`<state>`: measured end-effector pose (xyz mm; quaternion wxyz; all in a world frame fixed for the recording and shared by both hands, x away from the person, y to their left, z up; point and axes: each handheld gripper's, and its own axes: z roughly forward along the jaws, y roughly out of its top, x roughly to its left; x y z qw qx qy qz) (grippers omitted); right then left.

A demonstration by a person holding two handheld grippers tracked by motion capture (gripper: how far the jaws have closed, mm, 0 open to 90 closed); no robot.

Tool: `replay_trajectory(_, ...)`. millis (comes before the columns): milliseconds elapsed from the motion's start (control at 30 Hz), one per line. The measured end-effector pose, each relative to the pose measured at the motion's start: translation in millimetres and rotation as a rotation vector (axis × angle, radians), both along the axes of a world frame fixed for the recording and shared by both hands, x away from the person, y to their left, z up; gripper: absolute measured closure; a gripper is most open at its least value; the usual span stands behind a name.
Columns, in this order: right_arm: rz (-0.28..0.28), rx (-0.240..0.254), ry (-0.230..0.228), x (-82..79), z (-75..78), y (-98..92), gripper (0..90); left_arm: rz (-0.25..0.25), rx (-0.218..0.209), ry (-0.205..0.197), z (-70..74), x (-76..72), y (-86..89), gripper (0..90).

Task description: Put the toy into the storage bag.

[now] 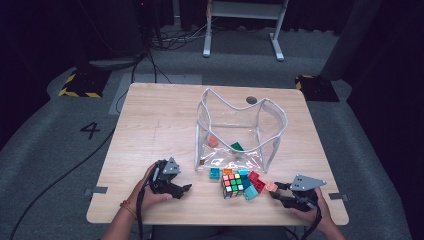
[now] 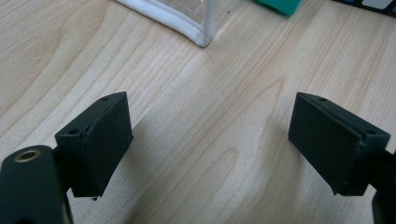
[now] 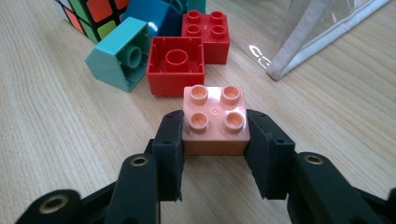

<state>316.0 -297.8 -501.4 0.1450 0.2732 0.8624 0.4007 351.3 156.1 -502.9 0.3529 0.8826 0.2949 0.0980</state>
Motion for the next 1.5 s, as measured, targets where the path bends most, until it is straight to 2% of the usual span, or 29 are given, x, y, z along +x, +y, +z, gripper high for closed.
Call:
replay_trajectory(67,0.004,0.000,-0.015,1.2,0.3,-1.8,59.5,0.000,0.000,0.000,0.0,0.0,0.0,13.6)
replay_trajectory(133,-0.005,0.006,-0.008,1.5,0.9,-3.0,59.4,0.001,0.000,0.000,0.0,0.0,0.0,13.6)
replay_trajectory(233,-0.009,-0.012,-0.034,3.2,2.1,-6.2,59.5,0.001,-0.001,0.001,0.0,-0.1,0.0,13.6)
replay_trajectory(367,-0.039,0.017,-0.023,6.9,6.3,-14.0,59.4,0.001,-0.001,0.001,0.0,-0.1,-0.1,13.6)
replay_trajectory(467,-0.060,0.046,-0.032,10.5,11.1,-21.3,59.4,0.003,-0.004,0.001,-0.2,-0.1,-0.2,13.6)
replay_trajectory(567,-0.081,0.052,-0.047,14.7,16.7,-29.5,59.4,0.003,-0.005,0.001,-0.2,-0.1,-0.2,13.7)
replay_trajectory(633,-0.105,0.078,-0.050,17.4,20.2,-34.3,59.4,0.000,-0.002,0.001,0.0,0.0,0.0,13.6)
replay_trajectory(733,-0.121,0.085,-0.046,22.8,28.7,-39.2,59.4,0.003,-0.004,0.001,-0.2,-0.2,-0.2,13.6)
replay_trajectory(767,-0.115,0.081,-0.068,25.5,31.5,-40.9,59.4,0.003,-0.004,0.001,-0.2,-0.2,-0.2,13.6)
replay_trajectory(800,-0.115,0.081,-0.068,25.5,31.5,-40.9,59.4,0.004,-0.004,0.001,-0.2,-0.2,-0.2,13.6)
replay_trajectory(833,-0.102,0.091,-0.083,30.3,38.8,-42.5,59.4,0.003,-0.004,0.001,-0.2,-0.1,-0.2,13.6)
replay_trajectory(867,-0.102,0.091,-0.083,30.3,38.8,-42.5,59.4,0.003,-0.004,0.001,-0.2,-0.1,-0.2,13.6)
replay_trajectory(900,-0.098,0.107,-0.100,35.4,47.6,-43.9,59.4,0.001,-0.001,0.001,0.0,0.0,0.0,13.6)
replay_trajectory(1033,-0.105,0.154,-0.132,49.1,69.0,-47.6,59.4,0.001,-0.001,0.000,0.0,0.0,0.0,13.6)
replay_trajectory(1100,-0.108,0.164,-0.144,56.4,79.9,-48.2,59.4,0.000,-0.001,0.000,0.0,0.0,0.0,13.6)
replay_trajectory(1133,-0.108,0.164,-0.144,56.4,79.9,-48.2,59.4,0.000,-0.001,0.000,0.0,0.0,0.0,13.6)
replay_trajectory(1167,-0.106,0.173,-0.152,64.0,90.7,-48.1,59.4,0.001,-0.002,0.000,-0.1,0.0,-0.1,13.6)
replay_trajectory(1200,-0.106,0.173,-0.152,64.0,90.7,-48.1,59.4,0.001,-0.002,0.000,-0.1,0.0,-0.1,13.6)
replay_trajectory(1267,-0.107,0.172,-0.174,74.1,105.5,-45.7,59.4,0.001,-0.002,0.000,-0.1,0.0,0.0,13.6)
replay_trajectory(1500,-0.104,0.192,-0.201,93.1,134.3,-40.7,59.4,0.003,-0.005,0.001,-0.2,-0.1,-0.2,13.6)
